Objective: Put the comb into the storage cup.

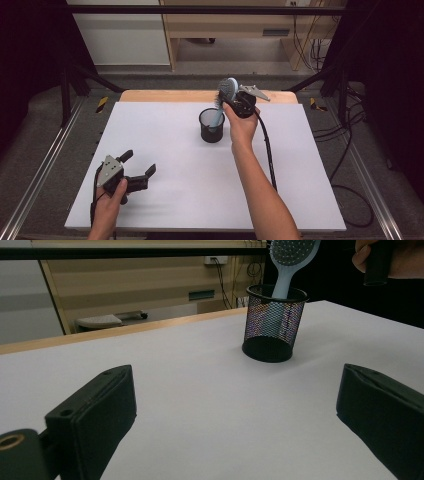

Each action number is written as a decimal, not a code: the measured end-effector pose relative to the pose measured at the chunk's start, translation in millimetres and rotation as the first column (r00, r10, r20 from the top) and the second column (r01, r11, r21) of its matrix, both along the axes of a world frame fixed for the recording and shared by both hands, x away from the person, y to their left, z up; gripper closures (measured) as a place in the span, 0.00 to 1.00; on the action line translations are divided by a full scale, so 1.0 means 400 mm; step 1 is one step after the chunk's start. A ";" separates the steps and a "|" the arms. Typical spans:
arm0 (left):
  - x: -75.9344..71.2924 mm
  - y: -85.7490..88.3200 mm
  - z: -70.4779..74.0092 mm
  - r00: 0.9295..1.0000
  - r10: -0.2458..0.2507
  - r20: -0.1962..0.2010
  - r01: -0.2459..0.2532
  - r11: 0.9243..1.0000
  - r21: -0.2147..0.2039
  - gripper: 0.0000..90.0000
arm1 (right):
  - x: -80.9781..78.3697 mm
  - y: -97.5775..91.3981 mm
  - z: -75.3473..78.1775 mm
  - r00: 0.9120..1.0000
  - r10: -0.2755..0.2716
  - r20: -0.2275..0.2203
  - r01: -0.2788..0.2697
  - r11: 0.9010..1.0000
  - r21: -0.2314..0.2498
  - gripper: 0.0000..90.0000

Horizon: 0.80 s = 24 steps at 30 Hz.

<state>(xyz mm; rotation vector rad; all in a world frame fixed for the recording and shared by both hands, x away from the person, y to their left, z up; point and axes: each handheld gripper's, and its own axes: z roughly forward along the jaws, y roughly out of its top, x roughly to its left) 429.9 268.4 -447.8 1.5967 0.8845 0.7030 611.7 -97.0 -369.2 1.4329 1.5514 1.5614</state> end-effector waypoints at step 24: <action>0.001 -0.002 -0.001 1.000 -0.003 -0.002 0.003 1.000 0.001 0.03 | 0.009 0.007 -0.017 1.000 0.000 -0.011 -0.001 1.000 -0.011 0.56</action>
